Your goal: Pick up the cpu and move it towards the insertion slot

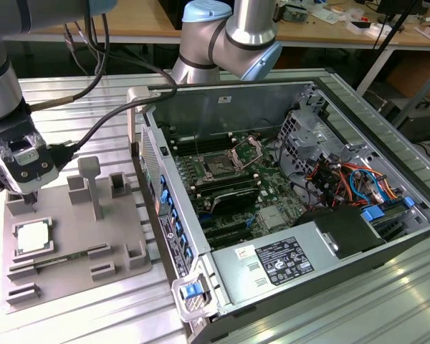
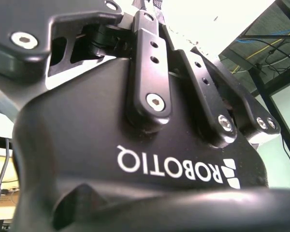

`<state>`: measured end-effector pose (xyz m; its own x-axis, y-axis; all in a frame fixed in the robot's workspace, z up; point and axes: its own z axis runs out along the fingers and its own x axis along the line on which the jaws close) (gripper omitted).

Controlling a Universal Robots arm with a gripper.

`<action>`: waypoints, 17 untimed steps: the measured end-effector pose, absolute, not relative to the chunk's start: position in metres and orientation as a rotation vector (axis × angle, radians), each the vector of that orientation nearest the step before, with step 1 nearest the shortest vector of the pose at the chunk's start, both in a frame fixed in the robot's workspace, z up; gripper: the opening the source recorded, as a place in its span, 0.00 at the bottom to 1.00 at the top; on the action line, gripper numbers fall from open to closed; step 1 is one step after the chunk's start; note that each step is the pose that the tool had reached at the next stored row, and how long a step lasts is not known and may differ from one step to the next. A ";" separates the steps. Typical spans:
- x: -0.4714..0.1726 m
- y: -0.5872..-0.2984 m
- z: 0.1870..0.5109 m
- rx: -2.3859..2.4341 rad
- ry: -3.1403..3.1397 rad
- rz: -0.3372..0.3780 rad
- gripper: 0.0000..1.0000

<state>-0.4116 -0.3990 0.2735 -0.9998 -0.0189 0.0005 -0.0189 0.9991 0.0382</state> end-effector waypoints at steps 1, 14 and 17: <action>-0.412 -0.399 0.273 0.030 -3.140 -0.060 0.11; -0.413 -0.408 0.268 0.030 -3.140 -0.060 0.11; -0.413 -0.411 0.267 0.030 -3.140 -0.060 0.11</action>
